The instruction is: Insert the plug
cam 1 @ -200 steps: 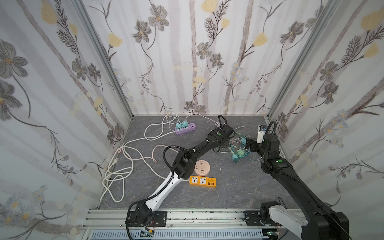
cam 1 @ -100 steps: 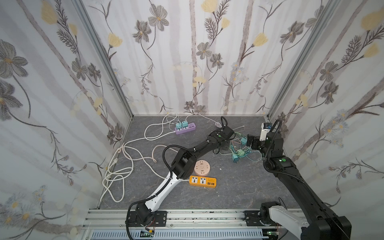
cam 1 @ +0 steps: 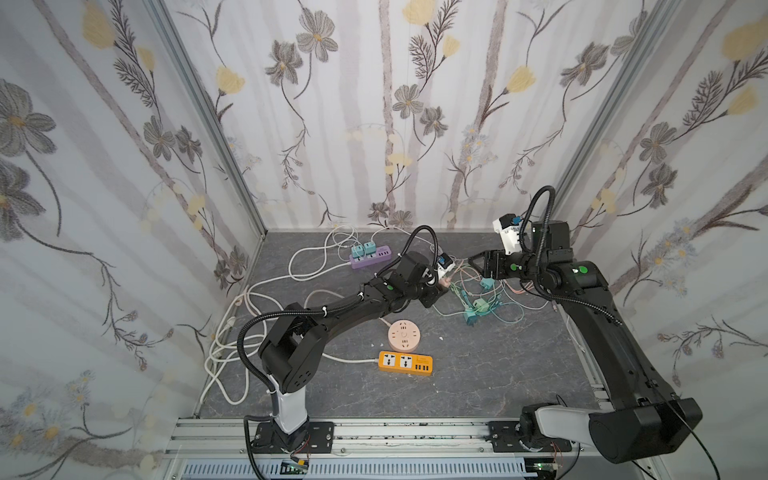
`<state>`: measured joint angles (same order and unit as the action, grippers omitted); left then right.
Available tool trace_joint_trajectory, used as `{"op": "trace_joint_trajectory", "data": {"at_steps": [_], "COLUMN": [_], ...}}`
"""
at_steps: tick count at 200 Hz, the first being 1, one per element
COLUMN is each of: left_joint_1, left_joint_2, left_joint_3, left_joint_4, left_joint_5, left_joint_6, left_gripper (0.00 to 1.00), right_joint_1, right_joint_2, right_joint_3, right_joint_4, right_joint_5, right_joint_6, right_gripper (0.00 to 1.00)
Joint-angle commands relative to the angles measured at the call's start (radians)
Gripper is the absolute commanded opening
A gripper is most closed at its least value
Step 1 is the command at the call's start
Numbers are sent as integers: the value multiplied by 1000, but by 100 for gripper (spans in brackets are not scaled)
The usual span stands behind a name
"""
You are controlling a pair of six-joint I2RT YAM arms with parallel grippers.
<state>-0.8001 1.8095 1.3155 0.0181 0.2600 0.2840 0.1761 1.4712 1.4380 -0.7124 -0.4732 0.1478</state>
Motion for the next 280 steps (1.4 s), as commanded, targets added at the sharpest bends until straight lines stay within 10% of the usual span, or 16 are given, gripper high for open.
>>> {"op": "trace_joint_trajectory", "data": {"at_steps": [1, 89, 181, 280], "left_joint_1": [4, 3, 7, 9], "left_joint_2": [-51, -94, -105, -93], "left_joint_3": [-61, -182, -223, -206], "left_joint_4": [122, 302, 411, 393], "left_joint_5": [58, 42, 37, 43], "left_joint_6": [249, 461, 389, 358], "left_gripper": [26, 27, 27, 27], "right_joint_1": [6, 99, 130, 169], "right_joint_2": [42, 253, 369, 367], "right_joint_3": [79, 201, 146, 113], "right_joint_4": [-97, -161, -274, -219], "right_joint_5": [-137, -187, -192, -142], "right_joint_6": [98, 132, -75, -93], "right_gripper": [60, 38, 46, 27]}}
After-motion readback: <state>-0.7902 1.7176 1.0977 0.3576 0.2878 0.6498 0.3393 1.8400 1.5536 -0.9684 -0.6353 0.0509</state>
